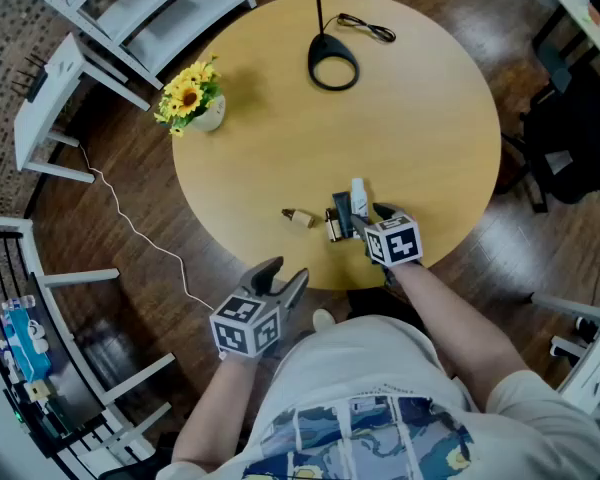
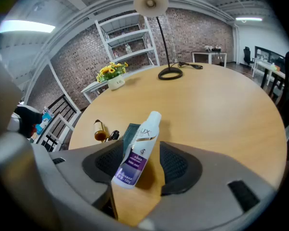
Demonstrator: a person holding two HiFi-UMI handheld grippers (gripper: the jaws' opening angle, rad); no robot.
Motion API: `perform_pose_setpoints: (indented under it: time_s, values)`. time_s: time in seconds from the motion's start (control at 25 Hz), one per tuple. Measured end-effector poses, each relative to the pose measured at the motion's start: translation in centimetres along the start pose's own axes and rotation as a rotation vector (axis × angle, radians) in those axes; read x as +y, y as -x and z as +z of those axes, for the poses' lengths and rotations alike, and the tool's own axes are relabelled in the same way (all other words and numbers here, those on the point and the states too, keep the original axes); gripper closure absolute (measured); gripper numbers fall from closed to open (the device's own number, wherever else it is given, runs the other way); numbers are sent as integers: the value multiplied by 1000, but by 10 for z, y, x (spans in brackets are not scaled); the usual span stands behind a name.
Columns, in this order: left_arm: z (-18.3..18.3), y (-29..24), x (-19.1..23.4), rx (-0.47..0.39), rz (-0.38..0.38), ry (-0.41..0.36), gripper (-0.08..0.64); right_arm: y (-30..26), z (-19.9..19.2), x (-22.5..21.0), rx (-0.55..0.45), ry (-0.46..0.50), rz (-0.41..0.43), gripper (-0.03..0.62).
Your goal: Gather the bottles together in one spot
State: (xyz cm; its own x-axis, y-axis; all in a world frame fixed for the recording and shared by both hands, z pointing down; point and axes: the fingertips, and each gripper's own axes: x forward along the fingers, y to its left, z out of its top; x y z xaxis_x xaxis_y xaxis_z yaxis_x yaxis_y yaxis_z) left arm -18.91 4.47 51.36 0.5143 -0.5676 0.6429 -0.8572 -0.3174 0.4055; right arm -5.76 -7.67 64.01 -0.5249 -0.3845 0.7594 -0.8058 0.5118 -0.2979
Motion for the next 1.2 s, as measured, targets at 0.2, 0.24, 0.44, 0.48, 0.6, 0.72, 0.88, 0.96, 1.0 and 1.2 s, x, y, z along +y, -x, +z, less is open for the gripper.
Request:
perform_pose_setpoints:
  time_s: [0.2,0.24,0.44,0.48,0.6,0.72,0.88,0.96,1.0,1.2]
  values:
    - [33,-37,-4,-2,3,5,347,-20,7,-7,60,3,89,328]
    - [39,-43,-3,-2,7,6,347,-22,8,-8,65,-4,101,330]
    - [67,-76,-11,24,-4,-19,347,-18,6,-17,81,-81,201,383]
    - [72,-83,-13,31,-4,-23,347,-17,7,-19,85,-102,226,387]
    - [86,-104,-20,43,-3,-38,347,-14,8,-25,91,-128,294,390]
    - [94,-122,-24,43,-7,-34,347,-10,7,-32,92,-173,340,390]
    - [109,-133,-33,4,-83,33,347,6,12,-42,38,-245,384,391]
    - [119,-138,-36,-10,-142,102,347,23,27,-40,-33,-230,421,391]
    - [124,-141,-38,-12,-171,134,347,34,35,-37,-79,-214,438,391]
    - [161,-161,-57,-14,-300,244,345,83,75,-18,-283,-62,440,391]
